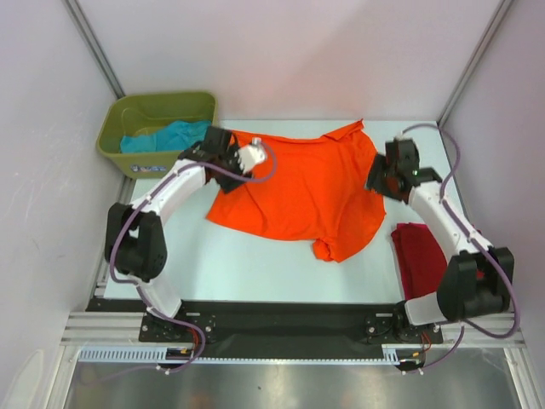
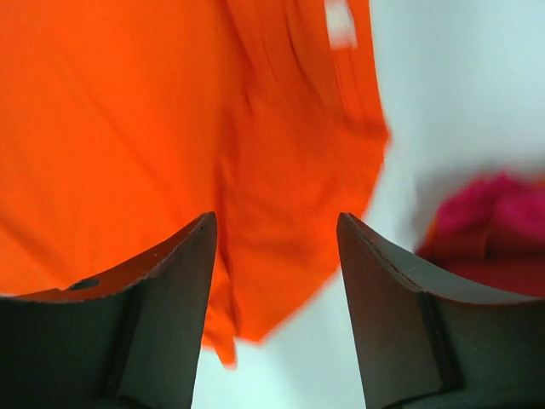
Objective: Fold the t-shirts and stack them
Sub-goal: Flatten the tshirt out
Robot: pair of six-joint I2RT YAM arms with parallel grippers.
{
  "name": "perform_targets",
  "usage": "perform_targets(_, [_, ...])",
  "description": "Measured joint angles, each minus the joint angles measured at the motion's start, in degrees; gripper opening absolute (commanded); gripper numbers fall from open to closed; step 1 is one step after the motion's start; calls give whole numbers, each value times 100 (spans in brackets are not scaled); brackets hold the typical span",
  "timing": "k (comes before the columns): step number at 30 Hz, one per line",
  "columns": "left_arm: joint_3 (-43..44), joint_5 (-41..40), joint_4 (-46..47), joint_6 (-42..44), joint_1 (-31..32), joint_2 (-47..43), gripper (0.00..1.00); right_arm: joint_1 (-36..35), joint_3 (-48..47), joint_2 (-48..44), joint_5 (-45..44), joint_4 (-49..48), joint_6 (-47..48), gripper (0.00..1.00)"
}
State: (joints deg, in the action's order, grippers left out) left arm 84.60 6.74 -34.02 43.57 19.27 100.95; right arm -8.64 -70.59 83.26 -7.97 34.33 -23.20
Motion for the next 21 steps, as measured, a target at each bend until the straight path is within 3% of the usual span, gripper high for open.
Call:
perform_targets(7, [-2135,-660,273,1375,-59,-579,80,-348,2269,-925,365,293,-828,61])
perform_targets(13, [-2621,-787,946,1657,-83,-544,79,-389,2986,-686,887,-177,-1307,54])
perform_targets(14, [-2686,-800,1121,1668,-83,-531,75,-389,2997,-621,929,-315,-1346,50])
perform_targets(16, [-2830,-833,1364,1687,-83,-490,65,-389,3010,-501,1012,-619,-1416,29])
perform_targets(18, [-3018,-890,1574,1674,-83,-413,47,-372,3012,-369,1091,-824,-1475,12])
perform_targets(19, [-3080,-933,1617,1681,-83,-378,32,-354,3012,-304,1132,-892,-1467,8])
perform_targets(21, [-3104,-940,1711,1628,-79,-380,14,-286,3012,-249,1141,-911,-1451,0])
